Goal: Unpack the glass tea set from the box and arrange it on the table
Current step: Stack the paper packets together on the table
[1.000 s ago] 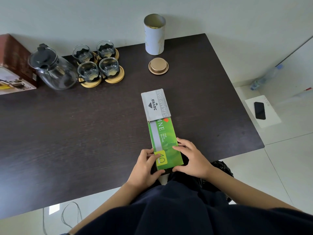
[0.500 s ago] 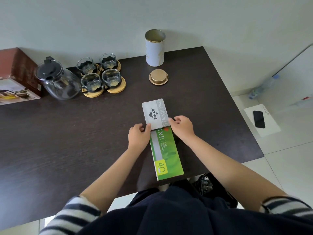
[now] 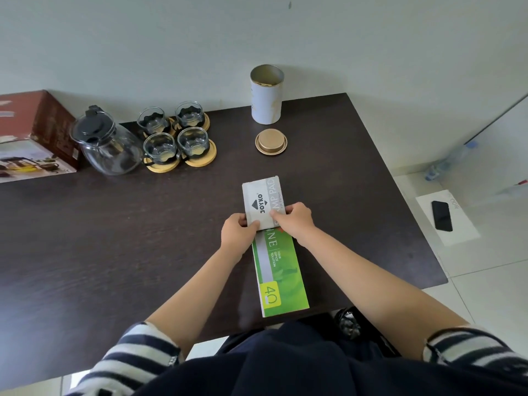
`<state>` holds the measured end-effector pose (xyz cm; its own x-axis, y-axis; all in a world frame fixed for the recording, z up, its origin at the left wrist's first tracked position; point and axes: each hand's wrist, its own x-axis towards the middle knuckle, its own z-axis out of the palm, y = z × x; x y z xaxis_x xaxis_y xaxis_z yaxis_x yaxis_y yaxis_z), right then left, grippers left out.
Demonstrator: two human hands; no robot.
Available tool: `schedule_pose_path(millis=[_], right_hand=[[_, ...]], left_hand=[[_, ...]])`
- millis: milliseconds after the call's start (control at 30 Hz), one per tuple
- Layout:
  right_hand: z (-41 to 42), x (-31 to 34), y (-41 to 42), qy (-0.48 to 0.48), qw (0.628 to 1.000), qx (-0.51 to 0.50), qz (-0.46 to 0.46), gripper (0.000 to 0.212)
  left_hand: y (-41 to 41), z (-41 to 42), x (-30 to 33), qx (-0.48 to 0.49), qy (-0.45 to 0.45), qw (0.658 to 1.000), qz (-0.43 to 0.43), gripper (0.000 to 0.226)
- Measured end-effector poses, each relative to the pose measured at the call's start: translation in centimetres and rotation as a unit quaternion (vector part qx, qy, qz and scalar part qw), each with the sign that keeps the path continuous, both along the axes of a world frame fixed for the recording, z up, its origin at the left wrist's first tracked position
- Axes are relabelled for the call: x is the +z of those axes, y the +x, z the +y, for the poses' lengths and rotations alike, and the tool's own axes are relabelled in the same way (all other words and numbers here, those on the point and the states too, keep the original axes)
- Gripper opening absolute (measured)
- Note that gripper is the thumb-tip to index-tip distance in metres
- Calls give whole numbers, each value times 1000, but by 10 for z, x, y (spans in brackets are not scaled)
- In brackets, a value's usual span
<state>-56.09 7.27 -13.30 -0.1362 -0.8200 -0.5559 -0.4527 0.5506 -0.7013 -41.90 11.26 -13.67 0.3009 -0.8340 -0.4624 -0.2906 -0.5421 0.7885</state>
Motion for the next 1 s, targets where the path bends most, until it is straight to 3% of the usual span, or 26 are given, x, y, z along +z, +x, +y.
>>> schedule_pose_path(millis=[233, 467, 567, 700, 1000], right_hand=[[1, 16, -9, -56, 995, -3, -80, 46], [-41, 36, -51, -73, 989, -34, -120, 43], [-70, 45, -77, -84, 989, -45, -115, 41], [-110, 54, -113, -102, 987, -62, -110, 25], [-220, 44, -162, -136, 988, -66, -41, 26]], left_hand=[[-6, -1, 8, 83, 3, 988, 132, 25], [-46, -45, 32, 72, -44, 990, 110, 26], [-73, -74, 44, 51, -45, 990, 127, 7], [-109, -118, 57, 23, -40, 989, 139, 13], [-162, -236, 46, 10, -25, 994, 105, 7]])
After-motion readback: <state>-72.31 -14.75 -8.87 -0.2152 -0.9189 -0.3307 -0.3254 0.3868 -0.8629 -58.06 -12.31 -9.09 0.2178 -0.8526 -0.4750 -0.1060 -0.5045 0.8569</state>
